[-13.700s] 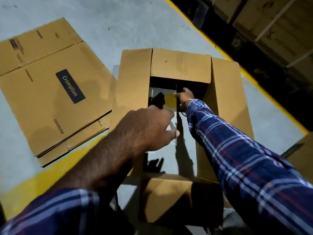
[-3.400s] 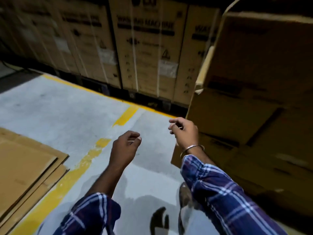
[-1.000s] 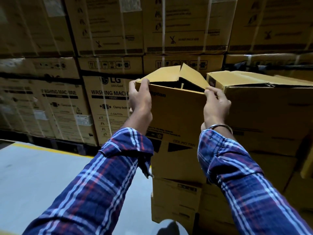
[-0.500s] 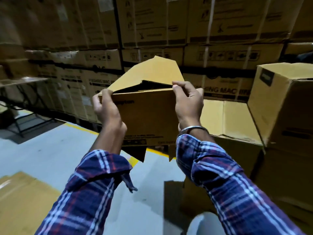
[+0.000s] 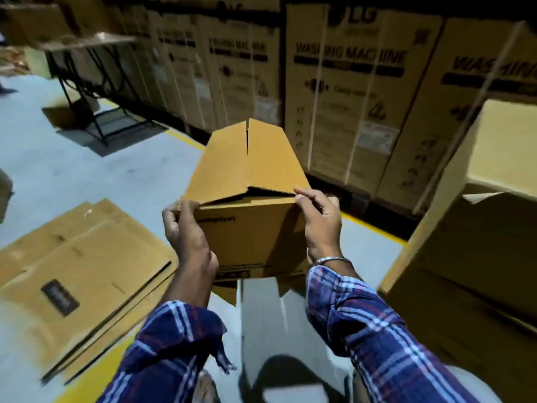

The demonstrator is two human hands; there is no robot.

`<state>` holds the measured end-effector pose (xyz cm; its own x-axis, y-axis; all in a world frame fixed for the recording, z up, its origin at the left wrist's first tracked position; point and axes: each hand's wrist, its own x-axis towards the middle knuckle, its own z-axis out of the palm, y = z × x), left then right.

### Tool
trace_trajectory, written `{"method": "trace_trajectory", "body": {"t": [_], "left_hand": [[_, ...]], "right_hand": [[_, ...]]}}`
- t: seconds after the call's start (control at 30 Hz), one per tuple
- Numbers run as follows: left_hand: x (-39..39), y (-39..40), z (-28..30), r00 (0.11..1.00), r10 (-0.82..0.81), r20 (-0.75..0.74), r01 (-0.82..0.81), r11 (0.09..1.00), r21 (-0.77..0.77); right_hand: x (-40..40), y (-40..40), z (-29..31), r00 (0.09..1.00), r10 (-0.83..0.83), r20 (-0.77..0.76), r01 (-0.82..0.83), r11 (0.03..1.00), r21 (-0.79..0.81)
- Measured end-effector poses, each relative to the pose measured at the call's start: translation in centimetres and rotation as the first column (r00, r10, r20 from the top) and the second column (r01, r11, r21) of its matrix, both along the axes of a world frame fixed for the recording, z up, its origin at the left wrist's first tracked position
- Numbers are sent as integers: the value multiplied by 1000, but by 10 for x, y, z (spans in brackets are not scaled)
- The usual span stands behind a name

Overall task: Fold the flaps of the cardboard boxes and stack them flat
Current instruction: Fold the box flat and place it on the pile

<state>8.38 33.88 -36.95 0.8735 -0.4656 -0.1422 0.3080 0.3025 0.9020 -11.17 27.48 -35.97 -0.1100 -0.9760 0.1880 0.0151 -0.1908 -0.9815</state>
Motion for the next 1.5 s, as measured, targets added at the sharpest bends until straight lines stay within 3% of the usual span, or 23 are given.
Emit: {"method": "trace_trajectory", "body": {"t": [0.23,0.33,0.47,0.6,0.73,0.97,1.1,1.23,1.33,1.5], "left_hand": [[-7,-23,-173,993,-9,-121,28,988,150],[-8,-26,-225,986,-62,-154,98,967,236],[-28,-1,-287,970,-151,-191,217,893,394],[-46,33,-312,933,-274,-231,358,745,563],[-43,44,-330,846,-486,-218,484,533,694],[-43,41,-338,770,-626,-122,441,384,811],[-41,41,-334,776,-621,-110,449,421,788],[-33,46,-334,808,-557,-192,505,488,712],[-21,45,-329,865,-402,-301,498,606,620],[5,49,-338,907,-172,-384,390,685,615]], "right_hand": [[-9,-28,-174,994,-5,-111,28,978,207],[-18,-29,-223,990,-2,-138,38,964,262],[-35,-13,-273,956,73,-283,30,938,345],[-51,16,-320,877,254,-407,-62,902,428],[-54,34,-351,783,345,-517,-69,875,480],[-54,22,-369,725,400,-561,-73,854,514],[-54,20,-371,718,421,-554,-79,840,537],[-51,20,-369,743,420,-521,-93,836,541],[-45,22,-367,773,416,-478,-101,825,556],[-36,27,-362,808,433,-399,-164,817,553]]}}
